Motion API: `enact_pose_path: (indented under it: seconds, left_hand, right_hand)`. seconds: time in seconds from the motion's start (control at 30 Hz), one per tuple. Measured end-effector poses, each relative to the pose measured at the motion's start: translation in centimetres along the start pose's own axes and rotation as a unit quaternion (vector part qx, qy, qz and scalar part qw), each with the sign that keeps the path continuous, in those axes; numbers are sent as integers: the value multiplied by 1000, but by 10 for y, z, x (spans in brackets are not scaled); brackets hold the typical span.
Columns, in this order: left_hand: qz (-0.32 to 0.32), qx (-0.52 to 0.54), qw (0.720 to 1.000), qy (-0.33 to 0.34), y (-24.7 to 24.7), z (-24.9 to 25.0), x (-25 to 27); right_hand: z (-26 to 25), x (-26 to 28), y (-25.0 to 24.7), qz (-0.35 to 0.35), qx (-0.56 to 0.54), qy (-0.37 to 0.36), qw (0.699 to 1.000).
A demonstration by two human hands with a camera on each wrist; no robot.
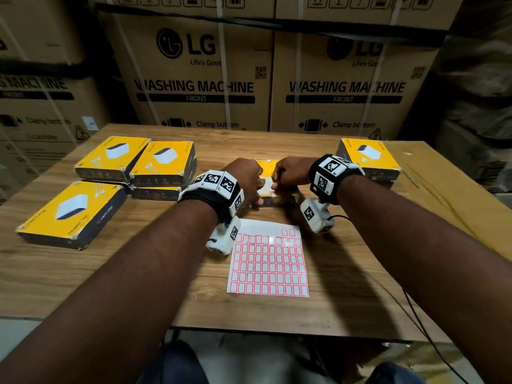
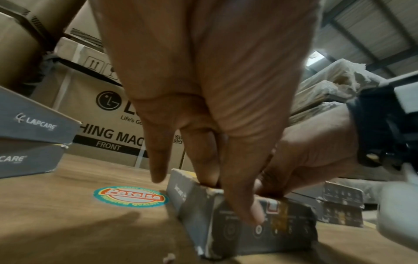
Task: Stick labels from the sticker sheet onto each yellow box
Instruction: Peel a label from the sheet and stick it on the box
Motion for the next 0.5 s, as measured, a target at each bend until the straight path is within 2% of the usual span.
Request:
enact_pose_path:
  seconds: [0.1,0.33,0.4,0.5]
  left_hand:
    - [15,-45,999,17,-1,8,3]
    - [37,-109,991,62,3,28,4]
    - [58,-135,986,75,3,35,5]
    - [65,-166,980,89,4,41,7]
  right_hand:
    - [-2,11,0,42,58,-30,997]
    - [-7,50,-5,146,144,-177,963]
    - [-11,54,-10,161,147,-196,956]
    - [-9,55,-14,165,138,-185,959]
Point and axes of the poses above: each hand's wrist, its own x-axis away from the middle knuckle, its own y-axis out of the palm, z = x × y, the point moved 10 cm from there along -x, towards the middle knuckle, and after that the axes turned 11 degrees about z, right-handed, at the moved point
